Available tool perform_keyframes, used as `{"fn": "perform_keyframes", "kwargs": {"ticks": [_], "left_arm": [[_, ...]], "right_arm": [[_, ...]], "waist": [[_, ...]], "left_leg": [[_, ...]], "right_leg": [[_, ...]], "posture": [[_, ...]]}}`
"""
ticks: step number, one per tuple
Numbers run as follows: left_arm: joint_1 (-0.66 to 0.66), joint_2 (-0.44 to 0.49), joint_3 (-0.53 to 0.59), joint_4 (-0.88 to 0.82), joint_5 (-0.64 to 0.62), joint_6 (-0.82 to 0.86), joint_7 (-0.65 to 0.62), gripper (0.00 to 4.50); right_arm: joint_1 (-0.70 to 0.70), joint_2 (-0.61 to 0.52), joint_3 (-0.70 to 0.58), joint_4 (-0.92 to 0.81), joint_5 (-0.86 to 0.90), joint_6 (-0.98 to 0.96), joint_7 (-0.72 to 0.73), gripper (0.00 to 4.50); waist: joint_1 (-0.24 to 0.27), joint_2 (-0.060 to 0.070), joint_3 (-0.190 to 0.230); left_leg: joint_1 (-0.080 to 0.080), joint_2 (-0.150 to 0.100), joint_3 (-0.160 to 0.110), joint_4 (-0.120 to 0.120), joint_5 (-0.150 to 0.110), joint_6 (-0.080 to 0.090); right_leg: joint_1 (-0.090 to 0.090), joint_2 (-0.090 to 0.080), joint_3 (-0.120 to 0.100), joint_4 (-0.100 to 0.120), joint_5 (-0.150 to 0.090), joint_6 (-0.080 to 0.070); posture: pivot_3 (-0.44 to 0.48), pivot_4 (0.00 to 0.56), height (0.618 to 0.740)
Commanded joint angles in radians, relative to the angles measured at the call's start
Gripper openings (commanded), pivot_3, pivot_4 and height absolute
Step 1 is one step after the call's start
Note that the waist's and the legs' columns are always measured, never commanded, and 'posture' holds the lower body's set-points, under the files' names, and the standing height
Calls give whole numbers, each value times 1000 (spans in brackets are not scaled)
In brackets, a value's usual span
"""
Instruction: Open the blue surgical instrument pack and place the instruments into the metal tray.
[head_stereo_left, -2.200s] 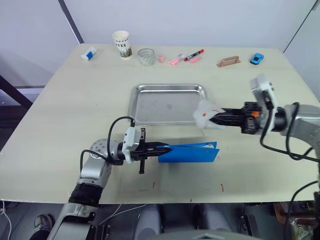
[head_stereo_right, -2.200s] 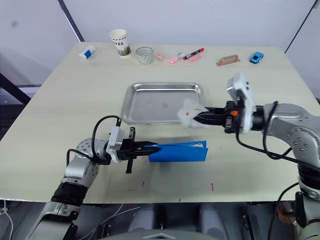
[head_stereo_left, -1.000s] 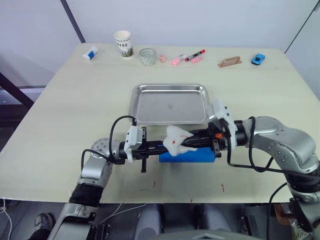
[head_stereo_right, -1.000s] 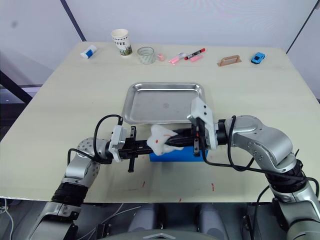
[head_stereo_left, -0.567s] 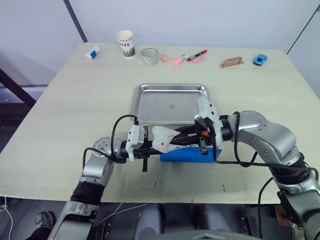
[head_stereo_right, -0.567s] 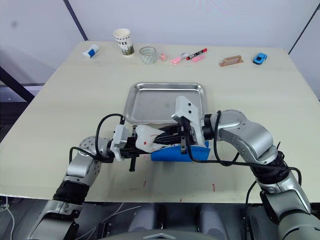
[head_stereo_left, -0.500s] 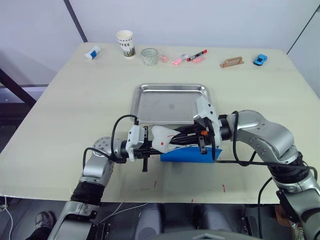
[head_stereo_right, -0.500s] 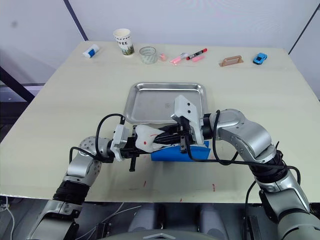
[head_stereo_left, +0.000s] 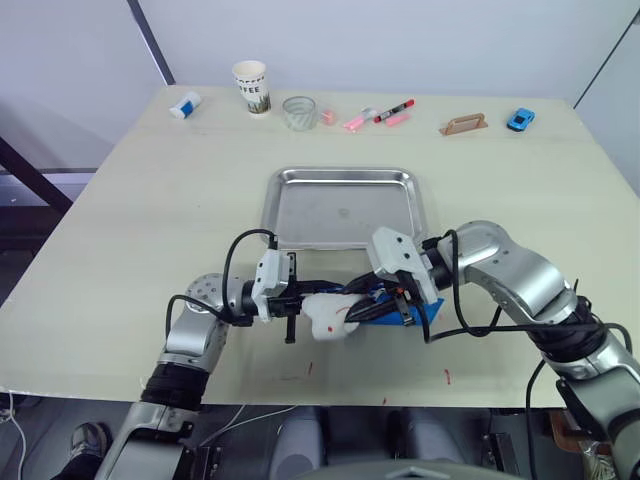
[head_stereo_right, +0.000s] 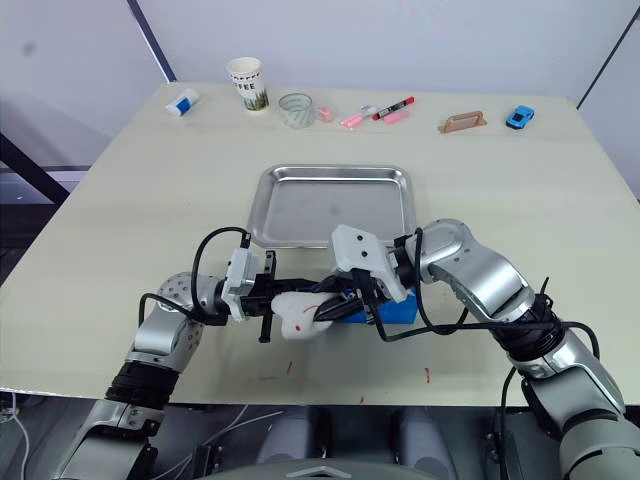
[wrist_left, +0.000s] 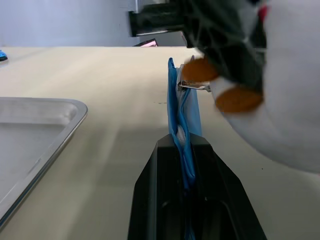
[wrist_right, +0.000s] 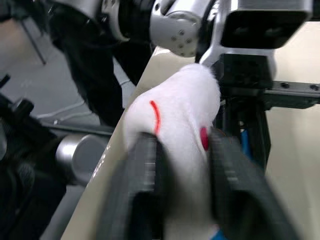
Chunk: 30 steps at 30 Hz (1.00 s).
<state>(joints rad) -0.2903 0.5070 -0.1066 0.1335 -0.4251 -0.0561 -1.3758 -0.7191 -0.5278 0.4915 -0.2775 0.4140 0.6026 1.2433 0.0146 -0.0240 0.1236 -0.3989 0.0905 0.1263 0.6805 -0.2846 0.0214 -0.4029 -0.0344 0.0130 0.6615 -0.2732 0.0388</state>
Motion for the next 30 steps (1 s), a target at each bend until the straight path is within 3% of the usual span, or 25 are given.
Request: {"fn": "perform_keyframes", "kwargs": {"ticks": [1, 4, 13, 19, 22, 30], "left_arm": [[6, 5, -16, -18, 21, 5, 6, 0], [7, 6, -15, -14, 20, 1, 4, 0], [3, 11, -4, -2, 9, -17, -15, 0], [-11, 11, 5, 13, 3, -30, -28, 0], [-17, 11, 6, 24, 5, -37, -35, 0], [-20, 9, 10, 36, 7, -55, -47, 0]], "right_arm": [[-25, 18, -24, -19, 12, -25, 18, 3013], [-18, -2, -56, -41, 41, 0, 34, 4282], [167, -144, -287, -151, 140, 48, -34, 4282], [482, -221, -485, -181, 111, -55, -124, 4402], [540, -208, -496, -145, 92, -108, -142, 4402], [524, -136, -453, -1, 62, -199, -143, 4402]], "waist": [[0, 0, 0], [0, 0, 0], [0, 0, 0], [4, -1, 0], [-5, -1, 0], [-2, 0, 0]], "left_leg": [[0, 0, 0, 0, 0, 0], [0, 0, 0, 0, 1, -3], [0, 0, 0, 0, 1, -1], [0, 0, -1, 0, 0, 0], [0, -1, -1, 0, 0, 0], [0, 0, -1, 0, 0, 0]], "right_leg": [[0, 0, 0, 0, 0, 0], [0, 0, 0, 0, 0, 0], [0, 0, 0, 0, 0, 0], [0, 0, 0, -1, 0, 0], [1, 0, 2, -1, 0, 0], [1, 1, 2, -1, 0, 0]], "posture": [[0, 150, 740], [0, 150, 740], [0, 150, 740], [0, 150, 740], [0, 150, 740], [0, 150, 740]]}}
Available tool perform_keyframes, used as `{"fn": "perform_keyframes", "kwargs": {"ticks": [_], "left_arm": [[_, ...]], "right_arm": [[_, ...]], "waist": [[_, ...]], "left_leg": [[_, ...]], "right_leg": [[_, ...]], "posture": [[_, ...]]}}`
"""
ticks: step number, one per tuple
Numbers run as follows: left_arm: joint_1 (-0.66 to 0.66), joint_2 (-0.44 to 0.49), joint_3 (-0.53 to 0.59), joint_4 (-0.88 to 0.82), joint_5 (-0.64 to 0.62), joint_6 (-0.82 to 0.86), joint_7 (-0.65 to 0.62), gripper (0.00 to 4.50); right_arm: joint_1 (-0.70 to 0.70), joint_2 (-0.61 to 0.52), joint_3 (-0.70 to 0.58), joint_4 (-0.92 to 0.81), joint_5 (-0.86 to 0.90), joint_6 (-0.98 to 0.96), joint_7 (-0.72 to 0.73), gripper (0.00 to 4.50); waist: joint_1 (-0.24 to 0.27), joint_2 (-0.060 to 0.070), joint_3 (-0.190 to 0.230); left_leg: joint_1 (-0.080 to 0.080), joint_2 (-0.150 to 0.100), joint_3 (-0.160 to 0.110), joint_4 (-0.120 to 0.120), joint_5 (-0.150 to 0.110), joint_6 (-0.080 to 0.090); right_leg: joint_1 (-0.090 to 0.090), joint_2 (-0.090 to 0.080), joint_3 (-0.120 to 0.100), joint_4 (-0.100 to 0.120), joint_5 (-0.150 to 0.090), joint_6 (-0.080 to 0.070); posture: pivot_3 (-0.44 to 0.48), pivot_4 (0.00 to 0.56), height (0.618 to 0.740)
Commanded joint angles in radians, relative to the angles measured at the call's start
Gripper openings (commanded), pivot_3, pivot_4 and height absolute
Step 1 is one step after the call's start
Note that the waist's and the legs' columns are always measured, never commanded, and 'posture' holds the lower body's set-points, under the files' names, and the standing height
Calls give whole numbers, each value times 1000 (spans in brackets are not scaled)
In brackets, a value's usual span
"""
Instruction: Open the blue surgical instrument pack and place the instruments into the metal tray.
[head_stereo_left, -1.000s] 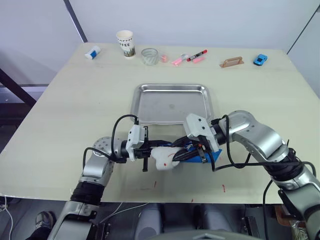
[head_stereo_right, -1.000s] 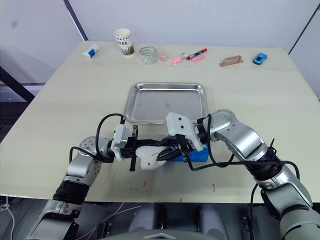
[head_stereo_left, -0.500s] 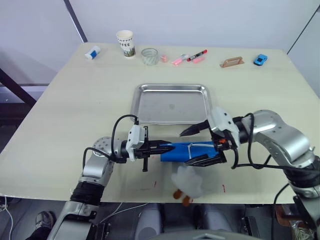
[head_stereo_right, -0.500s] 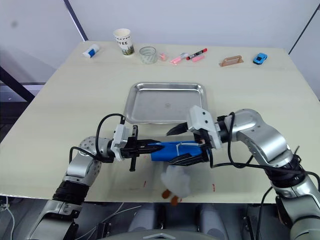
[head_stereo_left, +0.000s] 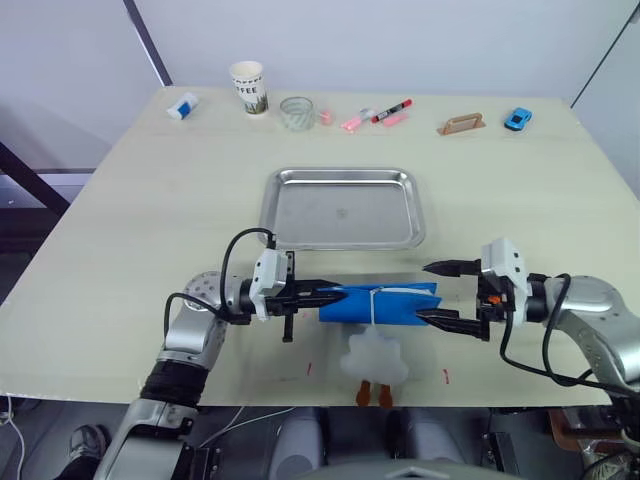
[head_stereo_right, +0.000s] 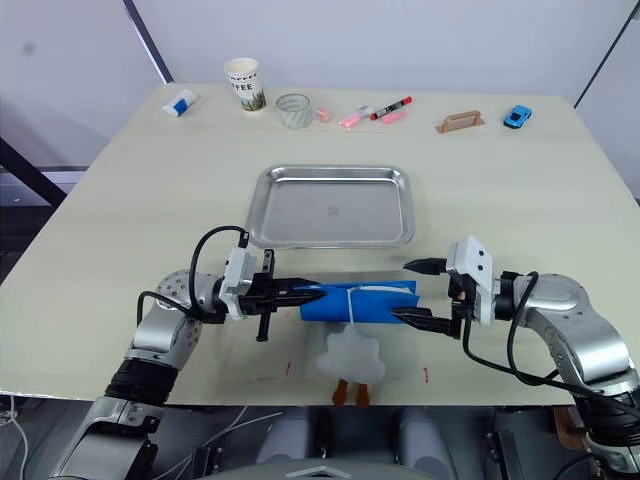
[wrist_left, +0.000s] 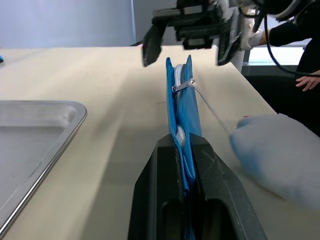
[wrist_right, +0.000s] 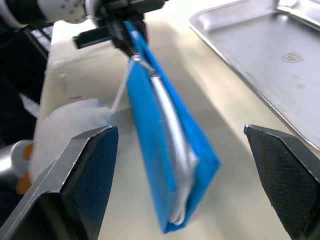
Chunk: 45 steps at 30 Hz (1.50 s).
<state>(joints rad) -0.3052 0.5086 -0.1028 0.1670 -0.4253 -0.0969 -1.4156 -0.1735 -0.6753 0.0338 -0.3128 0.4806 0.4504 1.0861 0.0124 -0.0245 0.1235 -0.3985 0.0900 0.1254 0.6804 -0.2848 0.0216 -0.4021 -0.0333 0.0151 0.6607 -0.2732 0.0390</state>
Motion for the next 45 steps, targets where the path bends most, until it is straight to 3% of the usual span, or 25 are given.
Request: {"fn": "perform_keyframes", "kwargs": {"ticks": [1, 13, 15, 16, 19, 21, 24, 41, 42, 43, 45], "left_arm": [[-4, 9, 6, 3, 8, -15, -8, 0], [7, 11, 8, -2, 9, -21, -1, 0], [6, 11, 8, -2, 9, -20, 0, 0], [5, 11, 8, -1, 9, -20, 1, 0], [7, 12, 9, -1, 8, -21, 0, 0], [6, 12, 9, 0, 8, -21, 0, 0], [4, 12, 9, -4, 7, -17, 4, 0], [-107, -8, 20, 103, 15, 37, 47, 0], [-103, -3, 31, 95, 4, 47, 47, 734], [-97, 1, 47, 82, -13, 64, 53, 962], [-73, 30, 80, 39, -53, 121, 48, 1962]], "right_arm": [[-25, 14, 8, 44, -5, -52, 21, 4402], [-47, 57, 31, 113, 14, -90, 76, 4402], [-49, 58, 35, 114, 10, -90, 81, 3872], [-50, 59, 36, 118, 7, -93, 82, 3304], [-50, 64, 39, 118, 5, -95, 83, 2218], [-49, 63, 41, 116, 7, -92, 88, 1702], [-50, 62, 42, 120, 7, -92, 94, 175], [-197, 68, 66, 319, -54, -184, 148, 175], [-199, 70, 69, 327, -57, -189, 151, 0], [-202, 71, 71, 332, -59, -192, 152, 0], [-209, 74, 73, 338, -62, -195, 154, 0]], "waist": [[0, 0, 0], [0, 0, 0], [0, 0, 0], [0, 0, 0], [0, 0, 0], [0, 0, 0], [0, 0, 0], [1, 0, 0], [1, 0, 0], [1, 0, 0], [0, 0, 0]], "left_leg": [[0, 0, 0, 0, 0, 0], [0, 0, 0, 0, 0, 0], [0, 0, 0, 0, 0, 0], [0, 0, 0, 0, 0, 0], [0, 0, 0, 0, 1, -1], [0, 0, 0, 0, 1, -1], [0, 0, 0, 0, 1, -1], [0, 0, 0, 0, 2, -4], [0, 0, 0, 0, 2, -4], [0, 0, 1, 0, 2, -4], [0, 0, 1, 0, 2, -4]], "right_leg": [[0, 0, 0, 0, 0, 0], [0, 0, 0, 0, 0, 0], [0, 0, 0, 0, 0, 0], [0, 0, 0, 0, 0, 0], [0, 0, 0, 0, 0, 0], [0, 0, 0, 0, 0, 0], [0, 0, 0, 0, 0, 0], [0, 0, 0, 0, 0, 0], [0, 0, 0, 0, 0, 0], [0, 0, 0, 0, 0, 0], [0, 0, 0, 1, 0, 0]], "posture": [[0, 150, 740], [0, 150, 740], [0, 150, 740], [0, 150, 740], [0, 150, 740], [0, 150, 740], [0, 150, 740], [0, 150, 740], [0, 150, 740], [0, 150, 740], [0, 150, 740]]}}
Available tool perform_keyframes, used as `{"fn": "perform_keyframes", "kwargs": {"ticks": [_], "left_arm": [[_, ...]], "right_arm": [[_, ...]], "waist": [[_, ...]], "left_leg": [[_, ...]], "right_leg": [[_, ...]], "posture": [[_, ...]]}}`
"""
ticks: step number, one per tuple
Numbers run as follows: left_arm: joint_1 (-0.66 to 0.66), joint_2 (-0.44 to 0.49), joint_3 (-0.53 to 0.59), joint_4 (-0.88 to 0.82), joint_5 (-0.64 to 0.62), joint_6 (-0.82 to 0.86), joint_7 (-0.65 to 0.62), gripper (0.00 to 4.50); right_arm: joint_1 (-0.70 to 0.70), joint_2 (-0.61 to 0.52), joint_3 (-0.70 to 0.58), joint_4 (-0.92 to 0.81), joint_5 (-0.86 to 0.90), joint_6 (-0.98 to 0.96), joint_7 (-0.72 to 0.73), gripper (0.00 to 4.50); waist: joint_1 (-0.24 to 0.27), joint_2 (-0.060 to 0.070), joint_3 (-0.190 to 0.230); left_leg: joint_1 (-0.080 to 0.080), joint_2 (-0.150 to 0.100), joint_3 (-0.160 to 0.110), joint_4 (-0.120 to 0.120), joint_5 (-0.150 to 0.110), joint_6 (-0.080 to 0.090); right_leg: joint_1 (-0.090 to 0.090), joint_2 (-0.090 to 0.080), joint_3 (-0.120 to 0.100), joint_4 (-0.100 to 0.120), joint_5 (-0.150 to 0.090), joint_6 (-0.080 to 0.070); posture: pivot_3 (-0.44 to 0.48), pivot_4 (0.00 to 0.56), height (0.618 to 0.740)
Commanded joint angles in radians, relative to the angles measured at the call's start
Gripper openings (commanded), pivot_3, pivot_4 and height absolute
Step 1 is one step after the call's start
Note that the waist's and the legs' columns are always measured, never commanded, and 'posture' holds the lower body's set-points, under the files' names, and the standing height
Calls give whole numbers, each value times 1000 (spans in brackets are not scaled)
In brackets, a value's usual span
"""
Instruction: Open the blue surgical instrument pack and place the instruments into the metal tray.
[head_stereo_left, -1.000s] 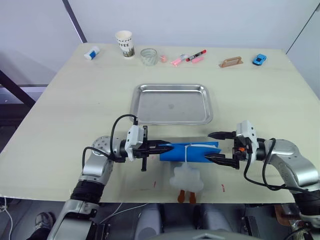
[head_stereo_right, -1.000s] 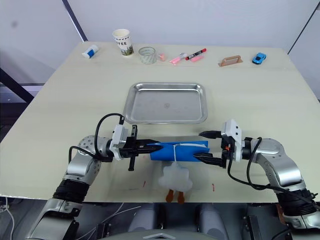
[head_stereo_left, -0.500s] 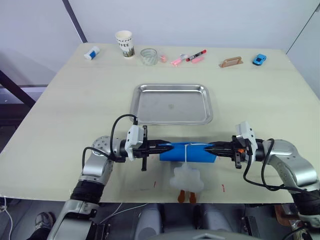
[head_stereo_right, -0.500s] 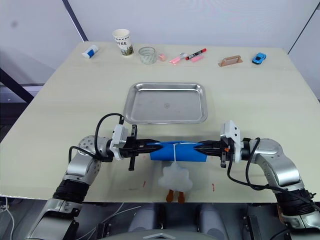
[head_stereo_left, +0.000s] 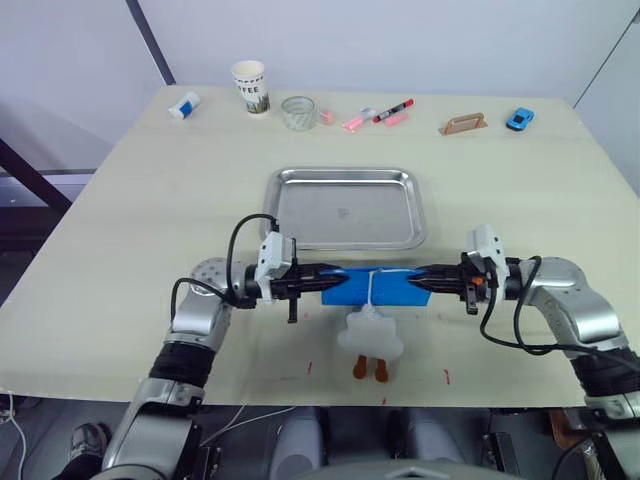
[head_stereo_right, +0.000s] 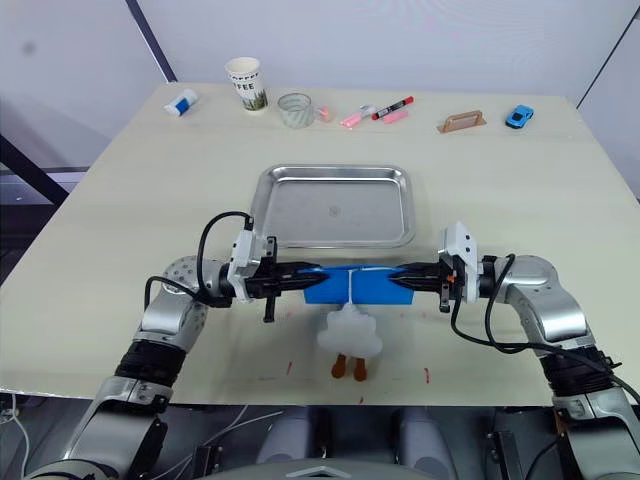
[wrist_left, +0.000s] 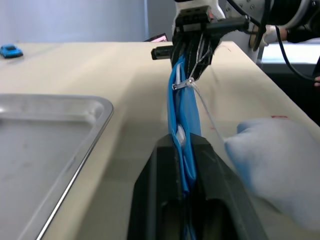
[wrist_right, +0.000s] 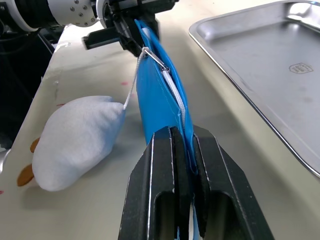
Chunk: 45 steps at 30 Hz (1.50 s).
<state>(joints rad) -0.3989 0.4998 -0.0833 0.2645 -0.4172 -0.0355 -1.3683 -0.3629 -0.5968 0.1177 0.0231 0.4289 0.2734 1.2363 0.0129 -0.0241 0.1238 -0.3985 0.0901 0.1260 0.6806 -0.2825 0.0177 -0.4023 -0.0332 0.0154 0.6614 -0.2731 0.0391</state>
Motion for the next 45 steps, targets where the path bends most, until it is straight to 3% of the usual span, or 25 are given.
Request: {"fn": "perform_keyframes", "kwargs": {"ticks": [1, 5, 6, 11, 15, 20, 23, 39, 40, 45], "left_arm": [[35, 57, 79, -82, -80, 88, 0, 2449], [107, 150, 169, -212, -182, 231, 2, 4391], [123, 176, 188, -244, -208, 269, 0, 4459], [231, 300, 264, -457, -335, 459, 9, 4459], [328, 346, 261, -621, -340, 514, 59, 4459], [324, 363, 143, -745, -279, 654, 212, 4459], [294, 326, 66, -744, -263, 710, 277, 4459], [223, 149, -214, -646, -3, 660, 441, 4459], [222, 143, -227, -635, 8, 650, 439, 4237], [232, 127, -255, -588, 39, 587, 406, 2134]], "right_arm": [[-23, -4, -10, 4, -11, -18, 5, 0], [-28, -9, -7, 11, -18, -24, 20, 0], [-29, -10, -6, 12, -20, -26, 24, 0], [-36, -18, -11, 34, -28, -34, 44, 0], [-40, -24, -16, 45, -30, -35, 54, 0], [-40, -24, -12, 52, -30, -31, 59, 0], [-41, -21, -7, 57, -34, -32, 60, 0], [-46, -26, -1, 44, -34, -5, 66, 0], [-47, -27, 0, 43, -34, -5, 66, 0], [-47, -27, 1, 39, -34, 1, 66, 0]], "waist": [[-1, 0, 0], [-2, 0, 0], [-2, 0, 0], [0, 0, 0], [2, 2, 1], [2, 2, 1], [2, 2, 1], [2, 2, 1], [2, 2, 1], [2, 2, 1]], "left_leg": [[0, 0, 0, 0, 0, 0], [0, 0, 0, 0, 0, 0], [0, 1, 0, 0, 0, 0], [0, 1, 0, 0, 0, 0], [1, 1, 1, -1, 0, 0], [1, 0, 1, -1, 0, 0], [1, 0, 1, -1, 0, 0], [1, 0, 1, -1, 0, 0], [1, 0, 1, -1, 0, 0], [1, 0, 1, -1, 0, 0]], "right_leg": [[0, 0, 0, 0, 0, 0], [0, 0, 0, 0, 0, 0], [0, 0, 0, 0, 0, 0], [0, -1, 0, 0, 0, 0], [0, -1, 0, 0, 0, 0], [0, -1, 0, 0, 0, 0], [0, -1, 0, 0, 0, 0], [0, 0, 1, 0, 0, 0], [0, 0, 1, 0, 0, 0], [0, 0, 1, 0, 0, 0]], "posture": [[0, 150, 740], [0, 150, 740], [0, 150, 740], [0, 150, 740], [0, 150, 740], [0, 150, 740], [0, 150, 740], [0, 150, 740], [0, 150, 740], [0, 150, 740]]}}
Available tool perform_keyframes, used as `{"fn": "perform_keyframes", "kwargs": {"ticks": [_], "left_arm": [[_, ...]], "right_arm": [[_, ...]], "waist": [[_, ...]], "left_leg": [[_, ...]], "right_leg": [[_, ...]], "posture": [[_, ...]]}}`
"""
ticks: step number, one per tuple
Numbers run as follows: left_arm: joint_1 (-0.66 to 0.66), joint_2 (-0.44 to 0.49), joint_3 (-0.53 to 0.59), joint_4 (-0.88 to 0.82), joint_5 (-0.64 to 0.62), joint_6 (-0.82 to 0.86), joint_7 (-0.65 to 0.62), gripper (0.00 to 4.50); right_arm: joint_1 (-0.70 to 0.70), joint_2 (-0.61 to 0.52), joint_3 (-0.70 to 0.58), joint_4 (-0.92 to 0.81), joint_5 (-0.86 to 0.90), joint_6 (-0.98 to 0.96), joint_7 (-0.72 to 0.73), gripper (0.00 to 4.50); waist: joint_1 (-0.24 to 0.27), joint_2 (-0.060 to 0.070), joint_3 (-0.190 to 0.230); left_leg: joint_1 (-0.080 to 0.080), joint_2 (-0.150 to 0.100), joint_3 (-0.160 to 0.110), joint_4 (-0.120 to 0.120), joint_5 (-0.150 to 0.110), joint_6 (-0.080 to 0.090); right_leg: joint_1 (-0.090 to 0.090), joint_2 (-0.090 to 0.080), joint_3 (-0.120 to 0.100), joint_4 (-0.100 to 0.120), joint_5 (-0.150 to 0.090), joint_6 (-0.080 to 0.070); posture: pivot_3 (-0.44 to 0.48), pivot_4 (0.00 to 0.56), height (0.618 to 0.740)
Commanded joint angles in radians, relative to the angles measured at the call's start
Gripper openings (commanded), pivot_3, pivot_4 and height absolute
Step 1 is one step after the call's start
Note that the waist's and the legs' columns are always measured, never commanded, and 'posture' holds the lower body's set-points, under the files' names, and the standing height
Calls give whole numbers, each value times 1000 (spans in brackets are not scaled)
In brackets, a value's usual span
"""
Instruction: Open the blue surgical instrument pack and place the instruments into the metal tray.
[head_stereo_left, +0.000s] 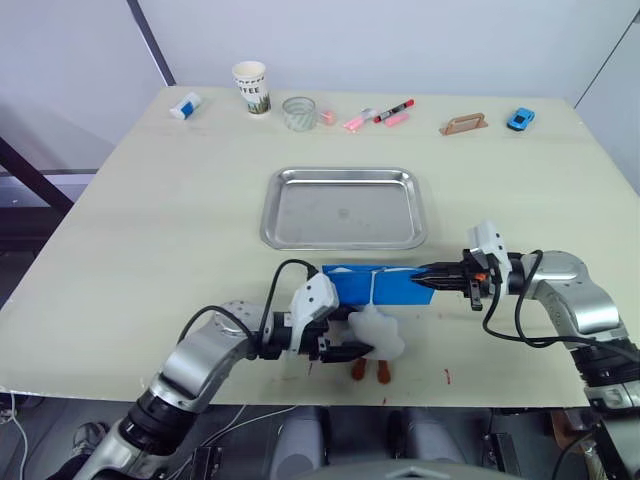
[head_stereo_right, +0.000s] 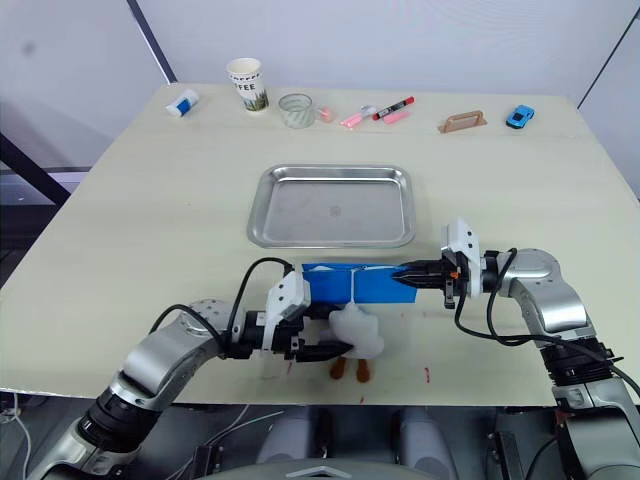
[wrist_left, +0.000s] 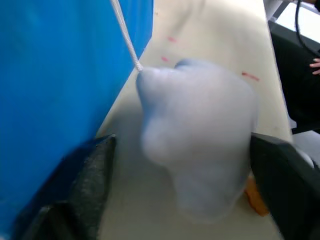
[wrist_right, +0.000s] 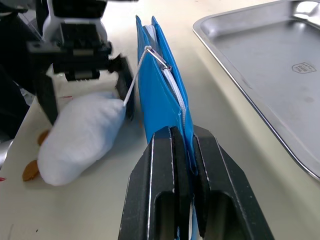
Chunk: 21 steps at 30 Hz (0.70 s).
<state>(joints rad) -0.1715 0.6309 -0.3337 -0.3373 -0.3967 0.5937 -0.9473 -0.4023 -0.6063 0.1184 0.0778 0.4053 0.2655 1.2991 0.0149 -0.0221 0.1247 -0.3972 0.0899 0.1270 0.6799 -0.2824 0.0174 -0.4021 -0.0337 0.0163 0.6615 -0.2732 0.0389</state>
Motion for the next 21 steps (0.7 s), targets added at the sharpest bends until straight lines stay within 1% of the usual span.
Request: {"fn": "perform_keyframes", "kwargs": {"ticks": [1, 2, 3, 6, 10, 12, 15, 18, 21], "left_arm": [[8, -3, 5, 19, 13, -57, -27, 1573], [15, 6, 24, 13, -3, -82, -55, 1204], [22, 16, 45, 4, -25, -103, -87, 719], [38, 55, 121, -33, -98, -144, -173, 7], [22, 107, 221, -76, -194, -123, -235, 7], [8, 152, 297, -96, -267, -75, -259, 7], [-12, 210, 381, -95, -340, -20, -276, 7], [-37, 247, 422, -63, -359, 7, -277, 7], [-57, 259, 448, -32, -365, 27, -268, 7]], "right_arm": [[-9, -17, 0, -14, -11, 8, 3, 0], [-10, -17, 0, -12, -12, 6, 4, 0], [-12, -16, 0, -8, -15, 1, 5, 0], [-19, -14, -1, 8, -19, -11, 7, 0], [-27, -13, -2, 24, -22, -24, 13, 0], [-27, -14, -4, 30, -23, -32, 17, 0], [-23, -16, -10, 33, -22, -41, 21, 0], [-19, -15, -16, 35, -17, -46, 20, 0], [-11, -18, -24, 27, -9, -44, 19, 0]], "waist": [[0, 0, 0], [0, 0, 0], [-1, 0, 0], [-1, 0, 0], [0, 0, 0], [-2, 0, 0], [-2, 0, 1], [-1, 1, 1], [-1, 1, 1]], "left_leg": [[0, 0, 0, 0, 0, 0], [0, 0, 0, 0, 0, 0], [0, 0, 0, 0, 0, 0], [0, 0, 0, 0, 0, 0], [0, 0, 0, 0, 0, 0], [0, 0, 0, 0, 0, 0], [0, 0, 0, 0, 0, 0], [0, 0, 0, 0, 0, 0], [0, 0, 0, 0, 0, 0]], "right_leg": [[0, 0, 0, 0, 0, 0], [0, 0, 0, 0, 0, 0], [0, 0, 0, 0, 0, 0], [0, 0, 0, 0, 0, 0], [0, -1, 0, 0, 0, 0], [0, -1, 0, 0, 0, 0], [0, 0, 0, 0, 0, 0], [0, 0, -1, 0, 0, 0], [0, 0, 0, 0, 0, 0]], "posture": [[0, 150, 740], [0, 150, 740], [0, 150, 740], [0, 150, 740], [0, 150, 740], [0, 150, 740], [0, 150, 740], [0, 150, 740], [0, 150, 740]]}}
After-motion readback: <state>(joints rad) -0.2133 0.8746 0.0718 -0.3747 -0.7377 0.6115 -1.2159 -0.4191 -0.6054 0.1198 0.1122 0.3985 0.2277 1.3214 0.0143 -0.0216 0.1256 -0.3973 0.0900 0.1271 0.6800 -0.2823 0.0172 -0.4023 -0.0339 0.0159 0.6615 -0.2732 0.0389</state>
